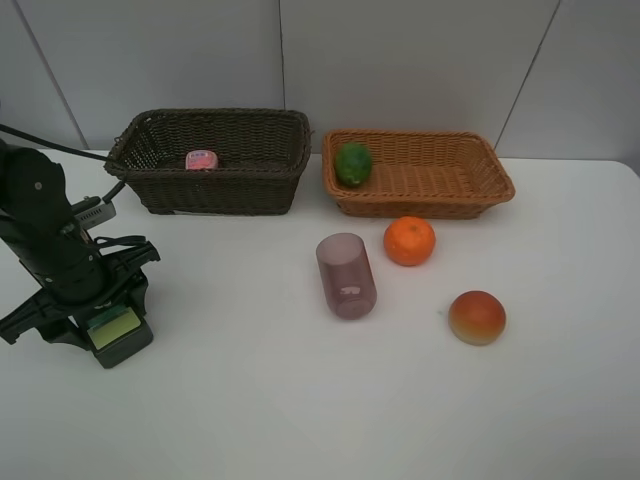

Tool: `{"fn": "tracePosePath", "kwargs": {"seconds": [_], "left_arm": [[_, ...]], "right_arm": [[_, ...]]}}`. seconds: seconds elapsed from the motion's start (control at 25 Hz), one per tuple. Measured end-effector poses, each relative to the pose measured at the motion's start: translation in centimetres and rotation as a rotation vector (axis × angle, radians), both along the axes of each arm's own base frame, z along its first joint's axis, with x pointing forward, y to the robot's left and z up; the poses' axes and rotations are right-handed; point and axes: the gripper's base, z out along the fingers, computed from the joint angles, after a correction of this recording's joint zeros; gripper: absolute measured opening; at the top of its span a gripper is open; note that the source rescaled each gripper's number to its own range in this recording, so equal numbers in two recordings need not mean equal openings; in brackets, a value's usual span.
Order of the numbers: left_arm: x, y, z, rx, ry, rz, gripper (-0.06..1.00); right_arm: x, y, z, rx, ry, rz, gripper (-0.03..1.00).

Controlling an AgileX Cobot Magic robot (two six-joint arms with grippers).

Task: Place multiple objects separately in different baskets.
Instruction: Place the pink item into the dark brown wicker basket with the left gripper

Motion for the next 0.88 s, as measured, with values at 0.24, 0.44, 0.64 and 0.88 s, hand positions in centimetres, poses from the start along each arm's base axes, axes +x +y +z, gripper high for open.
{"fn": "tracePosePath", "kwargs": {"seconds": [0.24, 0.44, 0.64, 0.88], "left_arm": [[0.0, 0.0, 0.0, 0.001, -0.001, -0.002, 0.70], [0.0, 0.0, 0.0, 0.004, -0.002, -0.042, 0.70], [0.0, 0.0, 0.4, 0.004, -0.013, -0.087, 0.70], [-0.1, 0.1, 2.2, 0.010, -0.048, -0.180, 0.70]], "right_arm": [[0.0, 0.0, 0.0, 0.000, 0.000, 0.000, 0.94], [0.0, 0.0, 0.0, 0.000, 0.000, 0.000, 0.94], [0.0, 0.0, 0.0, 0.000, 0.000, 0.000, 0.94], [0.0, 0.0, 0.0, 0.001, 0.000, 0.001, 0.94]]}}
